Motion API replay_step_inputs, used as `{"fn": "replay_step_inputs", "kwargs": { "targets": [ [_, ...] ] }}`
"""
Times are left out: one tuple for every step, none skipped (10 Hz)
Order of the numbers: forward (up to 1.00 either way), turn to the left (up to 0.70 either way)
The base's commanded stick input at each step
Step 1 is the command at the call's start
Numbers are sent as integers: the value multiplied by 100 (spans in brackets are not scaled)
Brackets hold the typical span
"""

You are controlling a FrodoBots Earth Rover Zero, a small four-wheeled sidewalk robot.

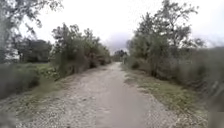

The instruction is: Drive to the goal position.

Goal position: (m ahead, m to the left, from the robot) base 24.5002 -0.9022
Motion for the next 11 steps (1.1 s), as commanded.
{"fn": "replay_step_inputs", "kwargs": {
  "targets": [
    [68,0],
    [68,0],
    [68,0],
    [68,0],
    [68,0],
    [68,0],
    [68,0],
    [68,0],
    [68,0],
    [68,0],
    [68,0]
  ]
}}
